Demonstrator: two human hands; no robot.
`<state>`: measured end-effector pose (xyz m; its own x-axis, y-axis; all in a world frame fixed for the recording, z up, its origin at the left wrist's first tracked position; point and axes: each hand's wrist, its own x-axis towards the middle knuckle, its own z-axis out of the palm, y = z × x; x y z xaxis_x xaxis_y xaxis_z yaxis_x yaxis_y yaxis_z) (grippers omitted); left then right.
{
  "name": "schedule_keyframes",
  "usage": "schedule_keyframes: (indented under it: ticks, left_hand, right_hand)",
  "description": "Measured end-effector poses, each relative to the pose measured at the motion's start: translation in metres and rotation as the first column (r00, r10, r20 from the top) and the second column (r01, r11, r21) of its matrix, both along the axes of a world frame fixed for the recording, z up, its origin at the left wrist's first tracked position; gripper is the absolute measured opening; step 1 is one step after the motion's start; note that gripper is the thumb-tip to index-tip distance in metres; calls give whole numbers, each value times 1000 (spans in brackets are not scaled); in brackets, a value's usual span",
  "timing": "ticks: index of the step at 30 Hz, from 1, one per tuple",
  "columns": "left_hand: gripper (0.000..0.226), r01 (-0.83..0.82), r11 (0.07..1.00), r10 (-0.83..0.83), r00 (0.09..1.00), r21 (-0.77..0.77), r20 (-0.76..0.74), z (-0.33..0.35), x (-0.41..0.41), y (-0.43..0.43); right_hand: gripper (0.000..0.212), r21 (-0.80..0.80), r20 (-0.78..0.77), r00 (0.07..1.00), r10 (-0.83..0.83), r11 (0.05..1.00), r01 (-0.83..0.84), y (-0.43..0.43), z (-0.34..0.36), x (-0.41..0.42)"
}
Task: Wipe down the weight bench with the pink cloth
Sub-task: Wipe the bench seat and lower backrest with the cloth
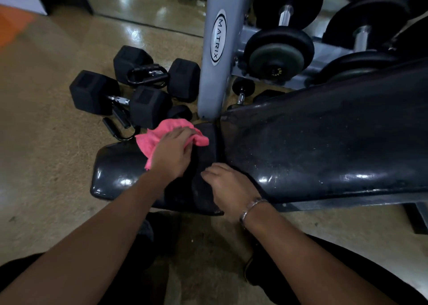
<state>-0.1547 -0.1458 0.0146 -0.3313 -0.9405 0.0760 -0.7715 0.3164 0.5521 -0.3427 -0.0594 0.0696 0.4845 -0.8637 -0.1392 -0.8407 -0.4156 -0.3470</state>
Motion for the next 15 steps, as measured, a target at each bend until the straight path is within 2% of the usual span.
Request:
schedule_keyframes:
  ticks: [2,5,7,12,15]
  left_hand:
    - [39,-33,999,33,999,3,21,4,-17,-3]
    - [42,89,996,-88,996,-23,14,1,-8,4]
    - [41,141,990,-140,990,-32,10,-2,8,2]
    - [37,-39,999,39,998,-10,-48,-1,-22,-20]
    - [43,33,998,-33,999,-52,-8,-2,-24,-8]
  right_hand:
    - [33,-114,-135,991,9,993,-25,-5,11,-15]
    - [33,-178,-337,939,-76,984,16,-11,30,-39]
    - [33,-216,-415,904,-103,976,13,-15,37,-51]
    - [33,-232,-426,893,-144,972,46,-23,40,-60]
    - [37,-240,-427,895,-130,970,27,-33,40,-64]
